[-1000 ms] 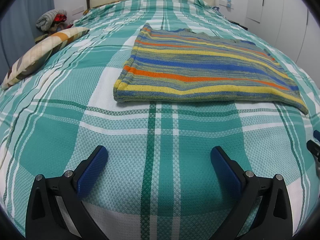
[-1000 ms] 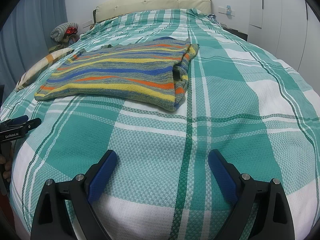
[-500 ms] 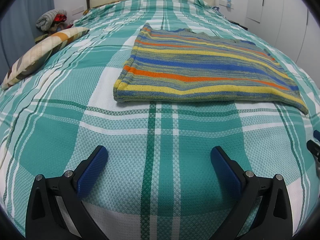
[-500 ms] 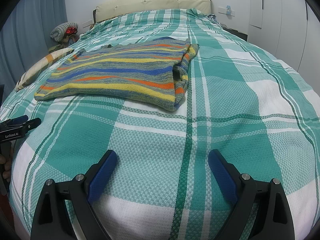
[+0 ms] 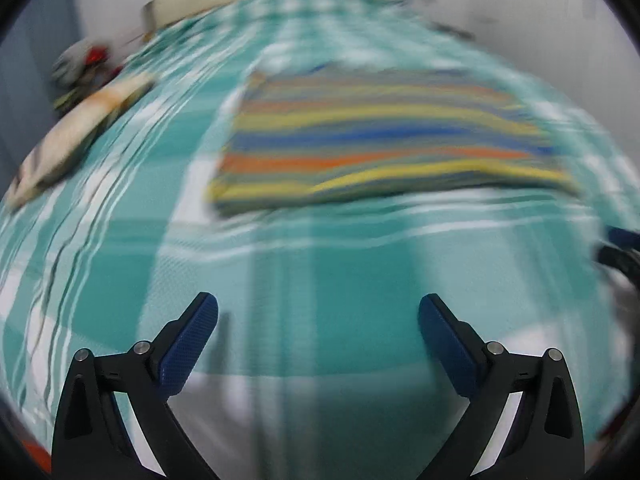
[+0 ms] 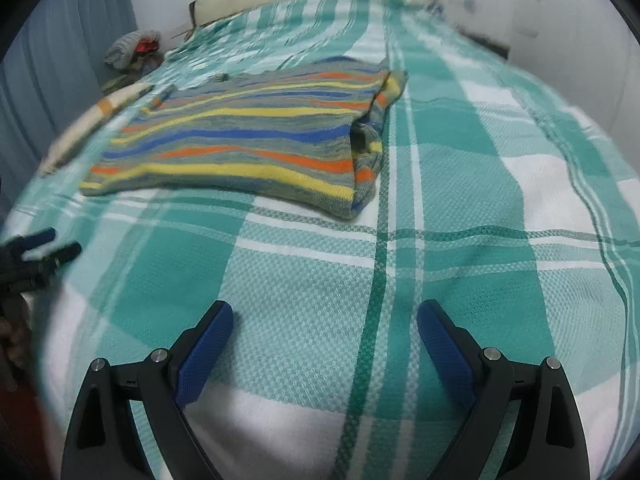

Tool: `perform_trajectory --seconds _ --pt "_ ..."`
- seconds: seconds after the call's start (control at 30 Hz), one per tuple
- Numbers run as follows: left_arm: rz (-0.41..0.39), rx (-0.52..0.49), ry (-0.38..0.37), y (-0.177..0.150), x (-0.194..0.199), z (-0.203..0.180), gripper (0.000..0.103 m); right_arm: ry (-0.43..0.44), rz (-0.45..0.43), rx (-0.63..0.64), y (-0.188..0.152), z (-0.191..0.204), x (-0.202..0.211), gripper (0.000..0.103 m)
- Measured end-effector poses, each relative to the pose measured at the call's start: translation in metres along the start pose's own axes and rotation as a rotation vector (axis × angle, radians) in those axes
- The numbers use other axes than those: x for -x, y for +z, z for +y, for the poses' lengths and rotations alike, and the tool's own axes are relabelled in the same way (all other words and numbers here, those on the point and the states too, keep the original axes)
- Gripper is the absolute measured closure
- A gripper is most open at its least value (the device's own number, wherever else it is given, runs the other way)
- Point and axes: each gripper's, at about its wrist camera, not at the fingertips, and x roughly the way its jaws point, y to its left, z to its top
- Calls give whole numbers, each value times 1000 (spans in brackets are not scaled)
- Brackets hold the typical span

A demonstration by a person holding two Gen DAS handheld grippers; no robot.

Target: Fold small clothes

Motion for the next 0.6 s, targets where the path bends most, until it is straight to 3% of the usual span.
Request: perform_trajectory --seconds 0.07,0.17,0.3,0.4,0.5,0.53,0.6 --pt "-59 -113 -67 18 13 -37 2 71 0 -68 9 -20 11 12" --pt "-95 -228 -175 54 7 -94 6 95 -14 -173 33 -61 21 13" --pt "-60 -378 -271 85 -35 -173 14 139 -31 -292 77 -116 20 20" --pt "3 -531 -308 87 -71 -221 15 228 -32 -340 114 -143 8 20" --pt "-8 -594 -271 87 -89 -242 18 344 10 -372 145 -155 -19 20" --pt "-13 -569 -280 91 -91 -241 25 375 28 -375 154 -156 -31 20" --pt "-11 -494 -239 101 -97 -233 92 392 63 -370 173 -157 -60 20"
